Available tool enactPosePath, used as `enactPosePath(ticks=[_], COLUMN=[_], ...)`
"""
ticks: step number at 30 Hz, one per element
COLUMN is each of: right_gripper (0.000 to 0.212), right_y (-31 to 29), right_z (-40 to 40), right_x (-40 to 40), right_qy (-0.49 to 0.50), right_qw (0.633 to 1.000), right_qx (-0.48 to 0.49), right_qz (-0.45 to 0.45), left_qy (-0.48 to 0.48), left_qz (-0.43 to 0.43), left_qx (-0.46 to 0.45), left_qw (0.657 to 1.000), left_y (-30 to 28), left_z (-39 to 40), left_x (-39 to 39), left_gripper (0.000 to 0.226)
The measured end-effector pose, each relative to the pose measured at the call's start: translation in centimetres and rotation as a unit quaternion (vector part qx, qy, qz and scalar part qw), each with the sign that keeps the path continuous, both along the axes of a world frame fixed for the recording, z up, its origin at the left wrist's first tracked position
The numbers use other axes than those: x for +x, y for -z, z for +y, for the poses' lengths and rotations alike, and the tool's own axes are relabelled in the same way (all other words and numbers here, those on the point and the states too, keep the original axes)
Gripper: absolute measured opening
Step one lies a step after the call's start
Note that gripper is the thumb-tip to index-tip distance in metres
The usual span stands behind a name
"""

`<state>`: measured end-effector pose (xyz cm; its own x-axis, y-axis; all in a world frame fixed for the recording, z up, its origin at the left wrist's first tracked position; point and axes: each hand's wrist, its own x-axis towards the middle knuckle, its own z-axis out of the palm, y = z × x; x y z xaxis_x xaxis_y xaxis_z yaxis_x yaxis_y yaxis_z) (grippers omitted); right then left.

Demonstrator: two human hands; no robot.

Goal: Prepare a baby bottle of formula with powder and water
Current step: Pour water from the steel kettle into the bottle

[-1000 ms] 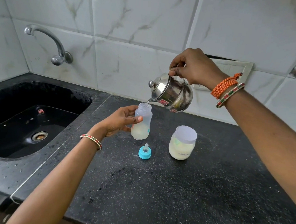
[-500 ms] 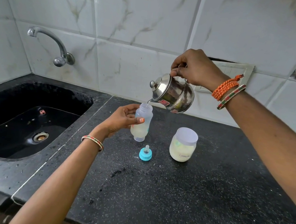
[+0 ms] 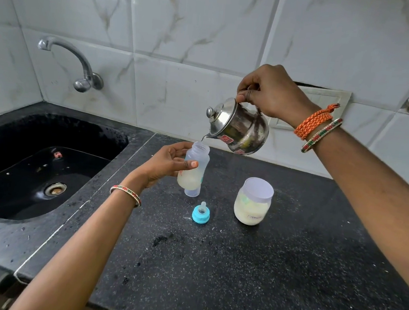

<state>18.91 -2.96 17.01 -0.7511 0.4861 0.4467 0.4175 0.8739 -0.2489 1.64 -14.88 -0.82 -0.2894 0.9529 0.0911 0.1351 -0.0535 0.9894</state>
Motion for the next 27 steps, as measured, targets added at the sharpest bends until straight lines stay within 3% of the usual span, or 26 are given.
enactPosePath(ticks=[18, 22, 25, 27], right_gripper=[0.015, 0.014, 0.014, 0.014], right_y=[-0.3, -0.4, -0.5, -0.5], right_z=[-0.8, -0.9, -0.9, -0.9], right_x=[-0.6, -0.7, -0.8, -0.8], right_qy=[0.020, 0.023, 0.025, 0.027], right_qw=[1.000, 0.999, 0.999, 0.999], right_qx=[0.024, 0.024, 0.025, 0.028], right_qz=[-0.002, 0.000, -0.002, -0.004], left_qy=[0.007, 0.008, 0.013, 0.014], left_qz=[-0.014, -0.023, -0.019, -0.018], left_qx=[0.016, 0.014, 0.010, 0.012], left_qw=[1.000, 1.000, 1.000, 1.000], left_y=[0.7, 0.9, 0.8, 0.8], left_z=[0.1, 0.4, 0.4, 0.6], left_x=[-0.9, -1.3, -1.7, -1.9], left_gripper=[0.036, 0.045, 0.070, 0.076])
